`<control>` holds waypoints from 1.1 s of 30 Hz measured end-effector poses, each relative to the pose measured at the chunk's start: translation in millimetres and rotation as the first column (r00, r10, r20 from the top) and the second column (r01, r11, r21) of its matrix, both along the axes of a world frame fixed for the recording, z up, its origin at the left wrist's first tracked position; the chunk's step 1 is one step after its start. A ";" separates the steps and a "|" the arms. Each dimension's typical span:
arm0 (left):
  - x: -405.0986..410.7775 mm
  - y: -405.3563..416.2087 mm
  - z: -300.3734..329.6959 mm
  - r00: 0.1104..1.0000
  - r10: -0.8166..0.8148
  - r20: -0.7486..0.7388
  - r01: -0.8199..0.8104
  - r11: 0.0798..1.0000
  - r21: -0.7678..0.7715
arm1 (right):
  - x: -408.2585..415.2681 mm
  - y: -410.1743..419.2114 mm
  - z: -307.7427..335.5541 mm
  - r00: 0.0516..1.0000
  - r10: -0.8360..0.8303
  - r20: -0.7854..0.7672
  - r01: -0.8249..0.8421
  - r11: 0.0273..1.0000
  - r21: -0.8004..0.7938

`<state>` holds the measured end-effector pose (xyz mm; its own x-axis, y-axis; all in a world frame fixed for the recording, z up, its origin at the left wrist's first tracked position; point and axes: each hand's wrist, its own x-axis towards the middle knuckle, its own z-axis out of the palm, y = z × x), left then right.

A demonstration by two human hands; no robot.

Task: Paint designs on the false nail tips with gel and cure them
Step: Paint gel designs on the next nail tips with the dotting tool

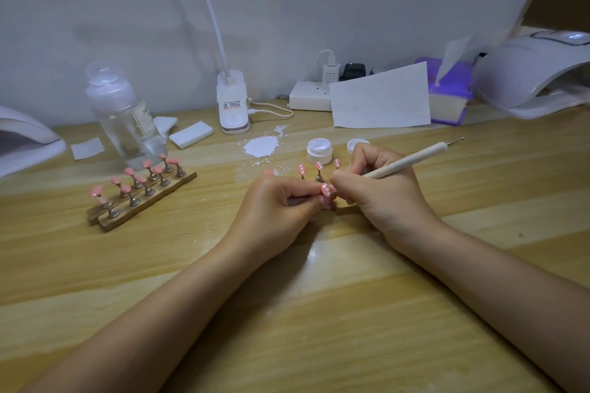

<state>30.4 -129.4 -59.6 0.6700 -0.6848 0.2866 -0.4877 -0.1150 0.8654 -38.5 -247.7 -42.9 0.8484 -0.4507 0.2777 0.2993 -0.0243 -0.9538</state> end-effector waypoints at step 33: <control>0.7 0.9 -0.9 1.000 0.010 -0.005 -0.010 1.000 0.028 | 3.3 -2.3 -3.7 0.998 -0.055 -0.013 0.056 0.997 0.046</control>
